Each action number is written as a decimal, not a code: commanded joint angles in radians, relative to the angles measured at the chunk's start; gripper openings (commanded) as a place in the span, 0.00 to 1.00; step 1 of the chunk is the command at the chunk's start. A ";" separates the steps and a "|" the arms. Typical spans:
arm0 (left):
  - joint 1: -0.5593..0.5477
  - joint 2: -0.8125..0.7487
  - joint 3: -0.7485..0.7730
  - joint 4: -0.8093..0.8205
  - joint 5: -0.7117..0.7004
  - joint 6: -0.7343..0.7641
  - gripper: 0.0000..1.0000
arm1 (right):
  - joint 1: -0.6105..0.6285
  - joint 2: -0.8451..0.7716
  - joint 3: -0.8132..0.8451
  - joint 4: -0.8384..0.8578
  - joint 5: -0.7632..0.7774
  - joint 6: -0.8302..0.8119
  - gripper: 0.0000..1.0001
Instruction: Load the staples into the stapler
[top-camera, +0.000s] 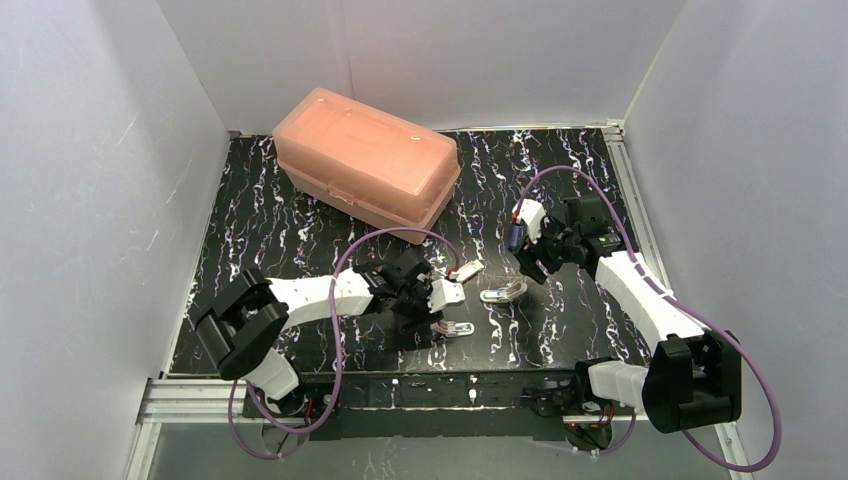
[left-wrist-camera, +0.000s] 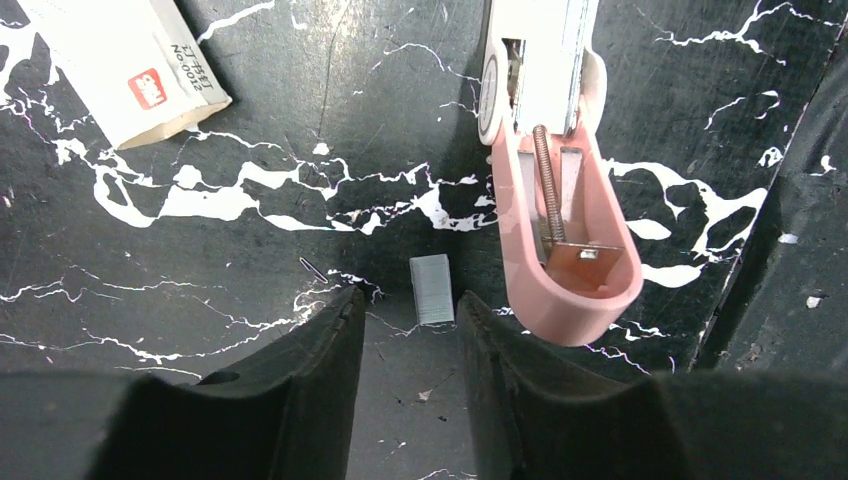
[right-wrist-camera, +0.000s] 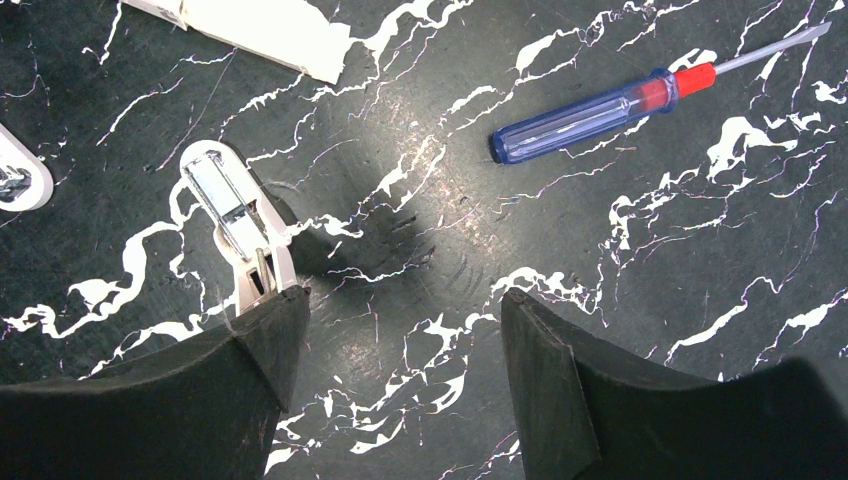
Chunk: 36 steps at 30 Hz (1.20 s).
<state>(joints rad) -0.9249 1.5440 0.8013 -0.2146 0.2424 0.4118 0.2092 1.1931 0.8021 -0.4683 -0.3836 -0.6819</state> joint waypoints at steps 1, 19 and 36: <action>-0.008 0.010 0.024 -0.048 0.017 -0.001 0.34 | -0.005 -0.004 -0.007 0.020 0.002 -0.003 0.77; 0.024 -0.051 0.010 -0.050 0.045 -0.004 0.18 | -0.006 -0.025 0.006 0.011 -0.055 0.007 0.78; 0.200 -0.217 0.200 -0.216 0.274 0.037 0.11 | 0.013 -0.024 0.280 -0.077 -0.320 0.091 0.76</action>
<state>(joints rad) -0.7532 1.4128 0.8936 -0.3378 0.4133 0.4274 0.2096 1.1831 0.9707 -0.5457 -0.5816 -0.6582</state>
